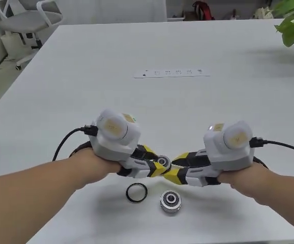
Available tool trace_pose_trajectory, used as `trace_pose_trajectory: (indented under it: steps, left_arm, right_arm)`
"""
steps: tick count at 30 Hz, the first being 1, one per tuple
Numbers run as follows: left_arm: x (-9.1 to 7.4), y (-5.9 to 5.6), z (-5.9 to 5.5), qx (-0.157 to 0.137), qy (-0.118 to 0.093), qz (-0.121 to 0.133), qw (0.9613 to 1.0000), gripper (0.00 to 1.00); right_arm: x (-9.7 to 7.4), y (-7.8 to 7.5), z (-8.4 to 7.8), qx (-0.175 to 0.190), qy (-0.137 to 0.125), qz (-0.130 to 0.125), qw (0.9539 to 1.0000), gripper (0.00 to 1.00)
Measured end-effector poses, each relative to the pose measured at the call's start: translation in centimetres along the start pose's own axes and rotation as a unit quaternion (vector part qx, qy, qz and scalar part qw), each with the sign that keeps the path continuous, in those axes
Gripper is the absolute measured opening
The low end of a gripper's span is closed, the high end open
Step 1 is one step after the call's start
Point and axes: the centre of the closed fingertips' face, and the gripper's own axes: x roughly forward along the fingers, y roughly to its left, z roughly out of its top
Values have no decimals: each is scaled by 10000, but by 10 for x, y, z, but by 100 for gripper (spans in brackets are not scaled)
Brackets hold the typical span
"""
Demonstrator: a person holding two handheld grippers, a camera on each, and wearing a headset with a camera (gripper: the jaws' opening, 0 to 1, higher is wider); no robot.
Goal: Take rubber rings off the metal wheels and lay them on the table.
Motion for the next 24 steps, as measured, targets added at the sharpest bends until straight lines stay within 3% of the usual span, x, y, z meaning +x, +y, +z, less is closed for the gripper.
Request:
trace_pose_trajectory:
  steps: [5,8,11,14,24]
  left_arm:
    - [3,1,2,34,1,72,10000,19]
    - [5,3,1,264,49,187,9995,17]
    - [6,3,2,169,22,259,9995,16]
    - [2,2,1,290,41,347,9990,14]
    - [1,3,2,246,-29,422,9988,14]
  right_arm:
    - [0,0,1,13,-24,-6,10000,24]
    - [0,-1,2,16,-47,-27,10000,24]
    - [1,-2,2,18,-62,-70,10000,24]
    - [3,-3,2,0,-47,-108,9999,24]
    - [6,-8,4,-128,-2,-272,9995,25]
